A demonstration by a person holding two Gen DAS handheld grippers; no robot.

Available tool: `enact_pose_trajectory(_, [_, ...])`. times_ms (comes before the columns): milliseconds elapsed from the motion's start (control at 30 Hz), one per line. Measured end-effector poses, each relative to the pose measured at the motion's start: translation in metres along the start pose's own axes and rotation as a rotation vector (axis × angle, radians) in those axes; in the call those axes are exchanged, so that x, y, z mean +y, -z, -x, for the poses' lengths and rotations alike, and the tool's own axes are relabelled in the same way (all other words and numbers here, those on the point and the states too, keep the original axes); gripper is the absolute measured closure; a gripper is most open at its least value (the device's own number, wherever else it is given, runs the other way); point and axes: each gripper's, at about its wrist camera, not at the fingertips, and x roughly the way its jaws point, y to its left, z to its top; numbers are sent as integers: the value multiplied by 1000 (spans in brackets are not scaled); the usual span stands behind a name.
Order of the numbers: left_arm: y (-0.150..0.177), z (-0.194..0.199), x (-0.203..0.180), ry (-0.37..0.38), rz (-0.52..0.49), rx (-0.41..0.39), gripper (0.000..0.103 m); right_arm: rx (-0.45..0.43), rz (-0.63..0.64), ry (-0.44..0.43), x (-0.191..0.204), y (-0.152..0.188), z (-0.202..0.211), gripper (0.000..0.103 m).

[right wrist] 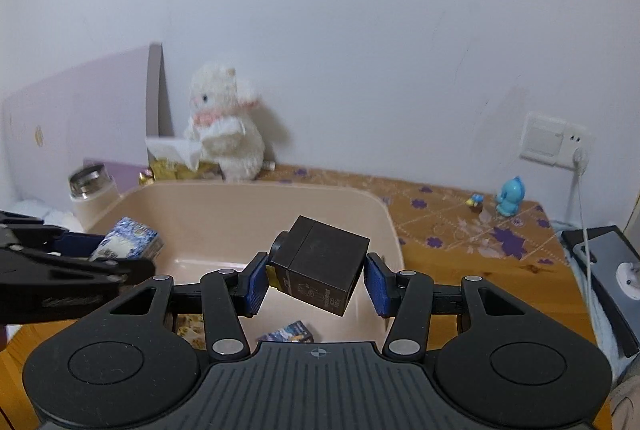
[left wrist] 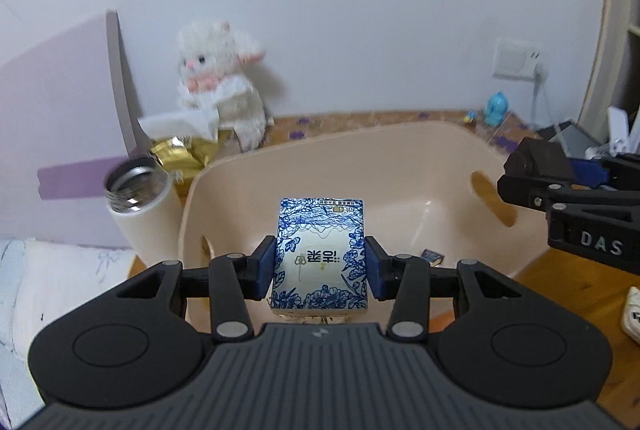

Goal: Organize objects
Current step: 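Release the blue-and-white box into the basket while the right tool drops the dark cube, then grasp the green mesh bag with the left tool while the right grasps the orange cloth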

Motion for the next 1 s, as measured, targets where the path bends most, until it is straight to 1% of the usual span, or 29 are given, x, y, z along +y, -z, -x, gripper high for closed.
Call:
enact_pose_trajectory(67, [0,-18,1,-19,22,33,55,36,14,0,1,4,-12,56])
enact_pose_trajectory(167, [3,-42,-1,-29,20,93,55,80,37,3,4,9,-25,56])
enact_pose_trajectory(333, [11,-64,-3,-31,7,165,55,134,43,5,4,16,-41,56])
enact_pose_trajectory(400, [13,-68,-1,-29,13,179,55,129,48,10,4,18,-41,46])
enact_pose_trajectory(433, [13,-68,-1,-33,15,179,55,122,46,9,4,19,-40,44])
enact_pose_trajectory(467, [12,-68,0,-40,16,173,54,116,39,5,4,19,-37,39])
enact_pose_trajectory(500, [12,-64,1,-44,13,164,48,110,31,2,2,19,-34,36])
enact_pose_trajectory(533, [12,-59,1,-42,10,152,34,98,22,3,1,19,-30,31])
enact_pose_trajectory(567, [11,-53,1,-38,12,136,29,88,15,6,0,19,-25,27])
enact_pose_trajectory(600, [11,-45,1,-33,16,113,24,78,9,7,-2,18,-19,26])
enact_pose_trajectory(700, [8,-25,1,-21,15,76,20,48,3,5,-4,17,-1,16])
enact_pose_trajectory(733, [8,-18,1,-17,17,66,18,36,5,-2,-5,18,7,12])
enact_pose_trajectory(767, [9,-12,2,-14,19,58,17,30,10,3,-4,19,14,4])
enact_pose_trajectory(800, [10,-7,3,-12,21,51,16,21,19,11,-4,20,21,1])
enact_pose_trajectory(900, [14,8,4,-2,24,37,15,7,52,21,-3,28,40,0])
enact_pose_trajectory(1000, [22,19,3,10,14,28,13,25,62,20,-5,38,50,0])
